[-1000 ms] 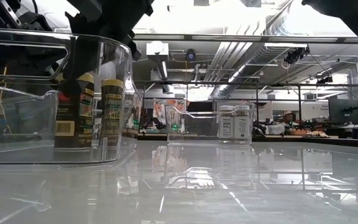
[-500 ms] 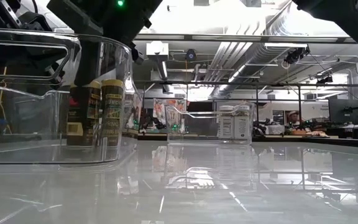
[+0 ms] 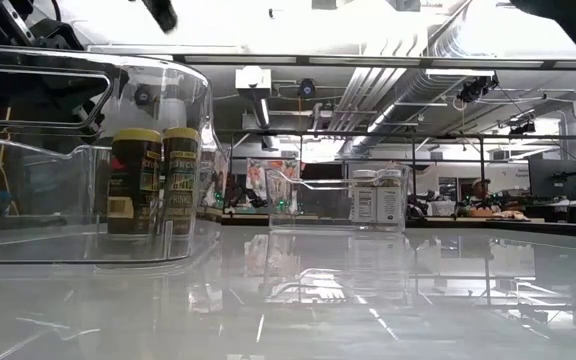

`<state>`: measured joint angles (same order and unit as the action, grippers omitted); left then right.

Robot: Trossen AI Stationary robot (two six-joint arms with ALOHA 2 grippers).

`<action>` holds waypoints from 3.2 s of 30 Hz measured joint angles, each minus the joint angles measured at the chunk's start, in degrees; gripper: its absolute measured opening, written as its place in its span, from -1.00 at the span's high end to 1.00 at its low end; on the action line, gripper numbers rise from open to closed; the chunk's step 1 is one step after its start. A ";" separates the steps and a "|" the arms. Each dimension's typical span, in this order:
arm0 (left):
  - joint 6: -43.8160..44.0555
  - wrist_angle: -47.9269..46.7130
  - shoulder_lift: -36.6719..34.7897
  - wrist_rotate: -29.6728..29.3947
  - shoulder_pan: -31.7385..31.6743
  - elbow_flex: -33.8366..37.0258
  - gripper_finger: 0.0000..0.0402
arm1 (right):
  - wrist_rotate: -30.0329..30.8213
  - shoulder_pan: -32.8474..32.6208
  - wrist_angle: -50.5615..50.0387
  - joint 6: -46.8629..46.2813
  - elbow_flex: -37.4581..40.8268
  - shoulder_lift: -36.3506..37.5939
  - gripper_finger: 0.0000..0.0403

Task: Sort spices by type
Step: Put the yellow seasoning bottle into the left transparent bin

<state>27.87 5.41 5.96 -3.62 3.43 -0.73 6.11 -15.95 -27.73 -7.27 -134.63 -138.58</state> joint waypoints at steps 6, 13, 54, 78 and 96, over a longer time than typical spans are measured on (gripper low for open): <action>0.01 0.05 0.02 0.01 0.01 0.00 1.00 | -5.75 -3.33 14.12 -1.59 0.00 -4.07 0.91; 0.01 0.03 0.02 0.01 0.01 0.00 1.00 | -6.81 -5.07 31.15 -5.66 0.05 -11.39 0.24; -0.01 0.17 0.04 -0.01 -0.01 0.00 1.00 | 7.48 -2.02 4.50 10.75 -0.39 -0.93 0.77; -0.01 0.02 0.04 -0.01 -0.01 0.00 1.00 | 2.15 -10.00 6.44 2.41 8.69 3.60 1.00; -0.01 -0.01 0.60 -0.01 0.02 -0.01 1.00 | -6.16 -7.63 47.72 0.46 0.61 -16.38 1.00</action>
<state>27.86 5.40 6.56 -3.63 3.44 -0.75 -0.05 -23.57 19.99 -6.80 -134.02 -154.97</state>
